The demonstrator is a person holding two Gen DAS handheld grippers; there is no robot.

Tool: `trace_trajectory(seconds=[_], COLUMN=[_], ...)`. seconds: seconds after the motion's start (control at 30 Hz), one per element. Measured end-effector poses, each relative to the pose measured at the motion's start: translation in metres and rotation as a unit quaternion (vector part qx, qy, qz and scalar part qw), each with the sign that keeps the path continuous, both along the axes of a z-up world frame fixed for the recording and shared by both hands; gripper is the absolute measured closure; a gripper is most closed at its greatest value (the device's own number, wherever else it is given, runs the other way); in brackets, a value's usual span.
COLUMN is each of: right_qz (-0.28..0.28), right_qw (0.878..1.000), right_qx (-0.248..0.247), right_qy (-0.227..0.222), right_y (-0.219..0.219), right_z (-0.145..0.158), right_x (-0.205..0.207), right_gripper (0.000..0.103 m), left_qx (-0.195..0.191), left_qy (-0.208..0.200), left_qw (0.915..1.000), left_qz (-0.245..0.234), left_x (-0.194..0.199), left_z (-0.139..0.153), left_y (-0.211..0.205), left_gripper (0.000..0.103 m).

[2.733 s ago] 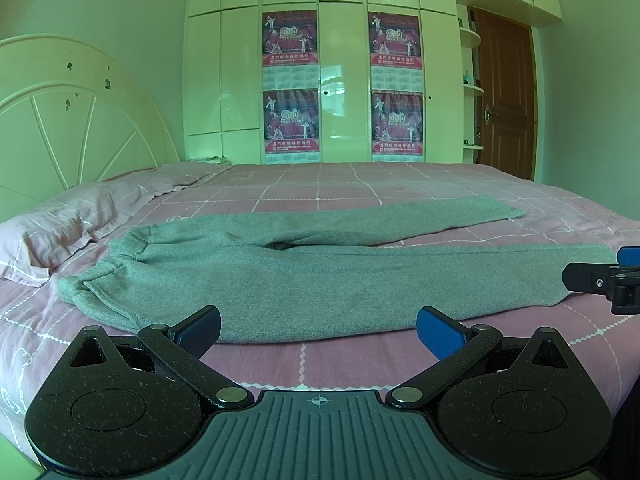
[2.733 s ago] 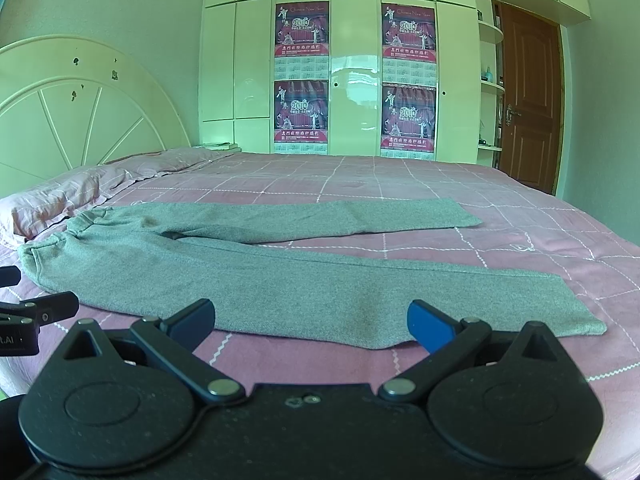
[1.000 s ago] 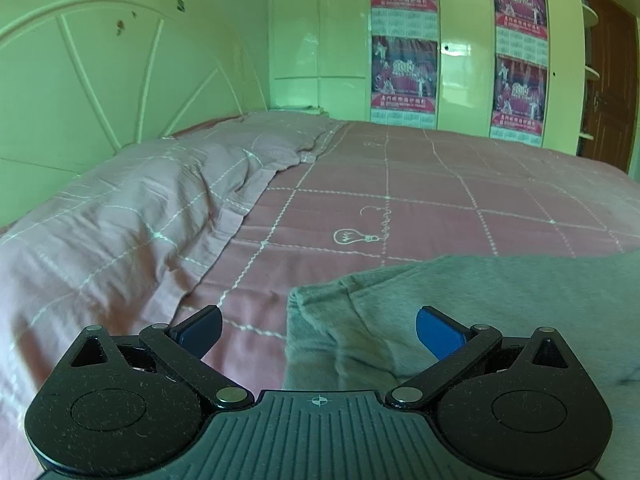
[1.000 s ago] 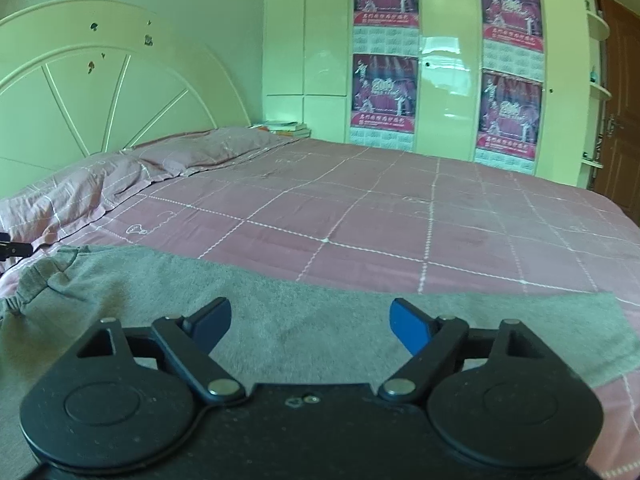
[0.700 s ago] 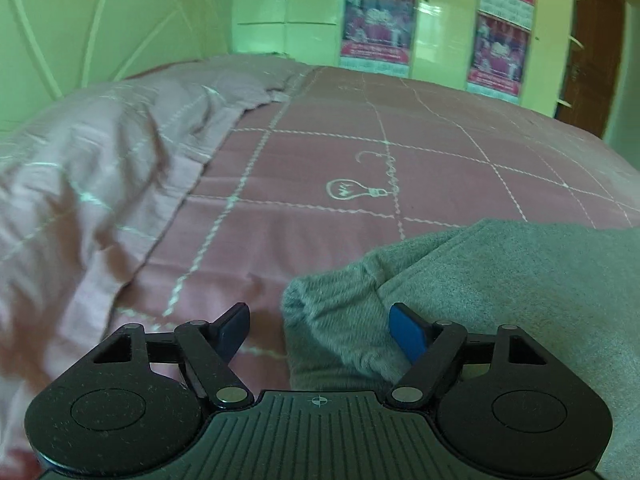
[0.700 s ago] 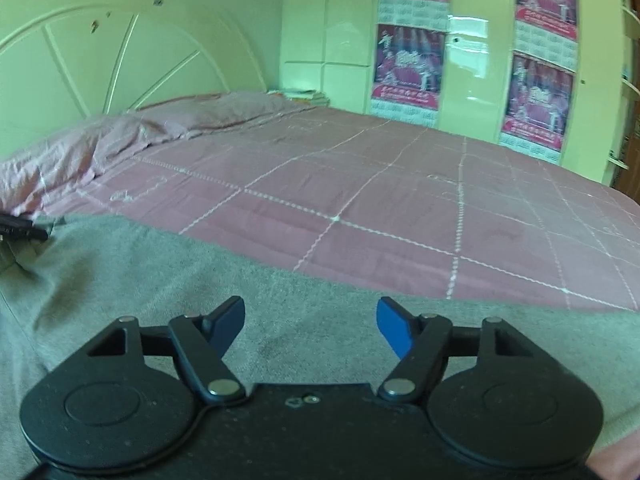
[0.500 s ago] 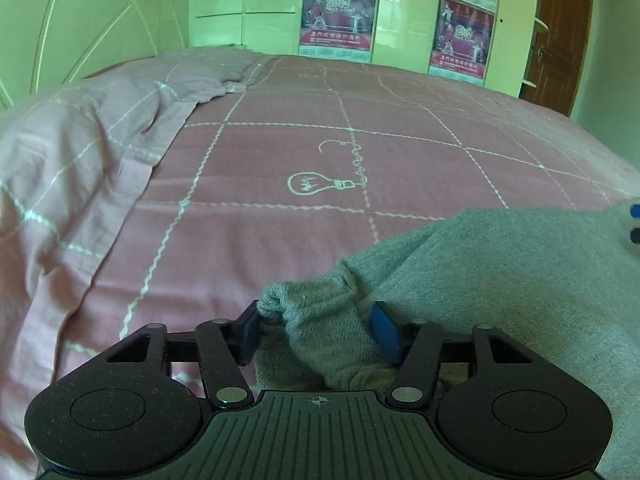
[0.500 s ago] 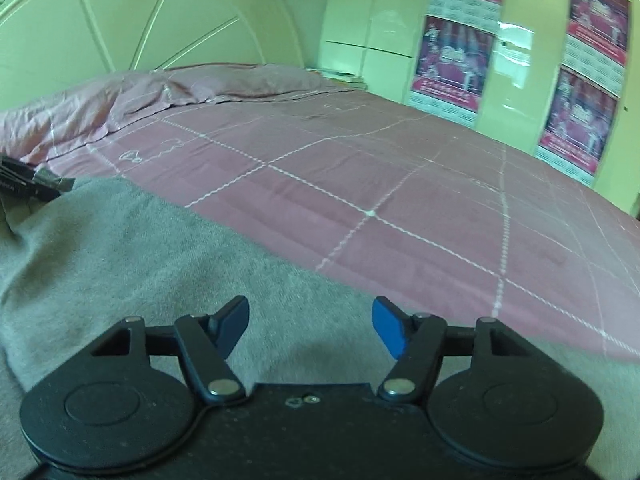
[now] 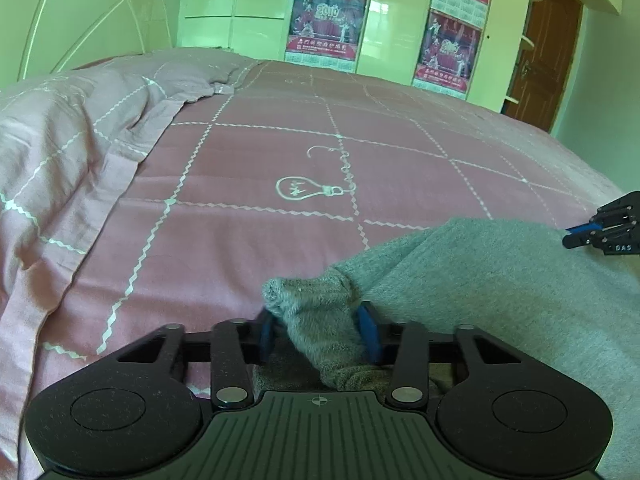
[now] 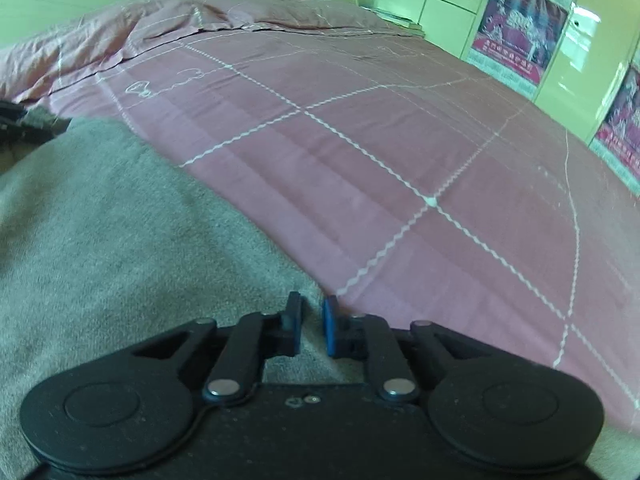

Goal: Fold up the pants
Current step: 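Lift the cuffs and fold the legs over toward the waistband with both grippers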

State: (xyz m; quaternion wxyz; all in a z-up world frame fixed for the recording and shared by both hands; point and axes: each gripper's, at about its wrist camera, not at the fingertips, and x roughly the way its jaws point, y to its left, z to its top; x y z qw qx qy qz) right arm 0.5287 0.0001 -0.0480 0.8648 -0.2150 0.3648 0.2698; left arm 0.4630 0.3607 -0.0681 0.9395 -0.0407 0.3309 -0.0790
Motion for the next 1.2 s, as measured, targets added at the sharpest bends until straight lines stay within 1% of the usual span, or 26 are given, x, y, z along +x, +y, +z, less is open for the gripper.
trace_trajectory(seconds=[0.07, 0.13, 0.2, 0.33, 0.5, 0.6, 0.7, 0.73, 0.8, 0.83, 0.9, 0.97, 1.0, 1.03, 1.07, 1.13, 1.2], right_qz=[-0.007, -0.006, -0.002, -0.001, 0.006, 0.019, 0.04, 0.048, 0.062, 0.067, 0.068, 0.061, 0.05, 0.034, 0.022, -0.017, -0.06], right_qw=[1.0, 0.999, 0.998, 0.996, 0.993, 0.99, 0.985, 0.983, 0.98, 0.978, 0.979, 0.981, 0.983, 0.985, 0.987, 0.99, 0.989], right_qx=[0.014, 0.027, 0.035, 0.048, 0.046, 0.029, 0.005, -0.007, -0.033, -0.043, -0.062, -0.064, -0.059, -0.047, -0.034, 0.005, 0.05], right_qy=[-0.011, -0.032, -0.046, -0.076, -0.113, -0.138, -0.169, -0.176, -0.188, -0.19, -0.183, -0.17, -0.165, -0.16, -0.154, -0.141, -0.125], right_y=[-0.005, -0.013, -0.018, -0.031, -0.046, -0.049, -0.05, -0.049, -0.046, -0.044, -0.042, -0.041, -0.042, -0.045, -0.046, -0.053, -0.063], right_z=[0.008, 0.02, 0.033, 0.058, 0.08, 0.085, 0.082, 0.079, 0.067, 0.059, 0.041, 0.029, 0.026, 0.025, 0.026, 0.03, 0.035], right_x=[-0.006, -0.018, -0.031, -0.065, -0.121, -0.164, -0.213, -0.228, -0.255, -0.267, -0.286, -0.304, -0.309, -0.314, -0.317, -0.321, -0.319], right_gripper=[0.103, 0.103, 0.103, 0.103, 0.103, 0.103, 0.103, 0.103, 0.101, 0.1, 0.094, 0.093, 0.093, 0.093, 0.093, 0.091, 0.09], left_qx=[0.011, 0.014, 0.019, 0.001, -0.026, -0.025, 0.01, 0.015, 0.037, 0.033, 0.034, 0.017, 0.02, 0.026, 0.025, 0.016, -0.006], left_qy=[-0.015, -0.033, -0.05, -0.094, -0.163, -0.192, -0.214, -0.217, -0.216, -0.209, -0.183, -0.143, -0.126, -0.108, -0.092, -0.078, -0.079], left_qw=[0.9998, 0.9993, 0.9985, 0.9954, 0.9862, 0.9807, 0.976, 0.9751, 0.9746, 0.9765, 0.9824, 0.9896, 0.9916, 0.9932, 0.9938, 0.9916, 0.9865], left_qz=[-0.005, -0.011, -0.014, -0.013, -0.019, -0.026, -0.039, -0.043, -0.045, -0.04, -0.02, 0.003, 0.017, 0.036, 0.058, 0.102, 0.144], left_x=[-0.005, -0.012, -0.02, -0.041, -0.088, -0.122, -0.163, -0.175, -0.204, -0.216, -0.24, -0.255, -0.261, -0.267, -0.271, -0.28, -0.289], left_z=[0.005, 0.011, 0.019, 0.04, 0.068, 0.077, 0.079, 0.079, 0.075, 0.07, 0.058, 0.045, 0.04, 0.034, 0.03, 0.024, 0.027], left_y=[-0.003, -0.006, -0.007, -0.007, -0.012, -0.015, -0.025, -0.027, -0.032, -0.032, -0.035, -0.038, -0.042, -0.047, -0.051, -0.055, -0.056], left_gripper=[0.074, 0.081, 0.085, 0.088, 0.089, 0.089, 0.089, 0.089, 0.089, 0.089, 0.088, 0.086, 0.085, 0.082, 0.079, 0.077, 0.075])
